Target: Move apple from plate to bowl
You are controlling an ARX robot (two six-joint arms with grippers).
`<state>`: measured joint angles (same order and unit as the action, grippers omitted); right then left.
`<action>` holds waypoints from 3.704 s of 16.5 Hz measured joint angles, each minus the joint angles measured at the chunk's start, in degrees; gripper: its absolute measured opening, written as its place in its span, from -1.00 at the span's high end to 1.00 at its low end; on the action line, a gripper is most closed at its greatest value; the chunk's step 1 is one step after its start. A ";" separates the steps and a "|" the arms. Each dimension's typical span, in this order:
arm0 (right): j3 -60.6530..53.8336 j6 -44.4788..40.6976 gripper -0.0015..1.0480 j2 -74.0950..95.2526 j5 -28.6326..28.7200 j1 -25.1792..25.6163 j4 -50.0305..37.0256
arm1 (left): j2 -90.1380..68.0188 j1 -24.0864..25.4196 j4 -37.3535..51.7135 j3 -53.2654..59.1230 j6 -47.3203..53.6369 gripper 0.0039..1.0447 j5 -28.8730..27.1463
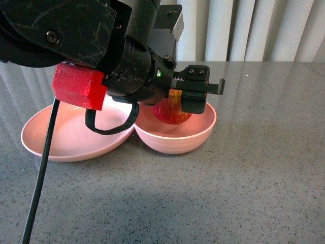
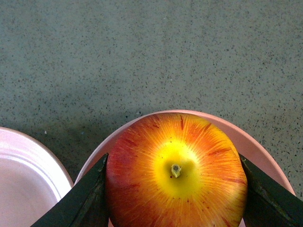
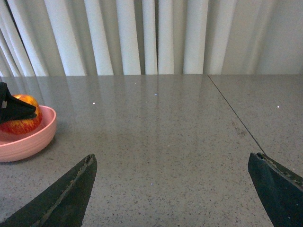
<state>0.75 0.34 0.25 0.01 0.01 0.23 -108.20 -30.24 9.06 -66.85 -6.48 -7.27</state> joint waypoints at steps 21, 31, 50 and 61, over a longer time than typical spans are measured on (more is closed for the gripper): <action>0.00 0.00 -0.87 0.00 0.00 0.00 0.00 | 16.35 1.36 4.76 3.58 -0.70 -0.88 0.87; 0.00 0.02 -0.87 0.00 0.00 0.00 0.00 | 59.84 29.14 9.75 36.02 5.33 -0.15 5.25; 0.00 0.02 -0.87 0.00 0.00 0.00 0.00 | 88.61 30.23 7.74 64.32 5.51 0.98 7.19; 0.00 0.00 -0.87 0.00 0.00 0.00 0.00 | 97.96 30.23 1.16 66.05 5.53 0.98 7.26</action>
<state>0.75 0.34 0.25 0.01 0.01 0.23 -10.24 -0.01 10.22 -0.80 -0.95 -0.01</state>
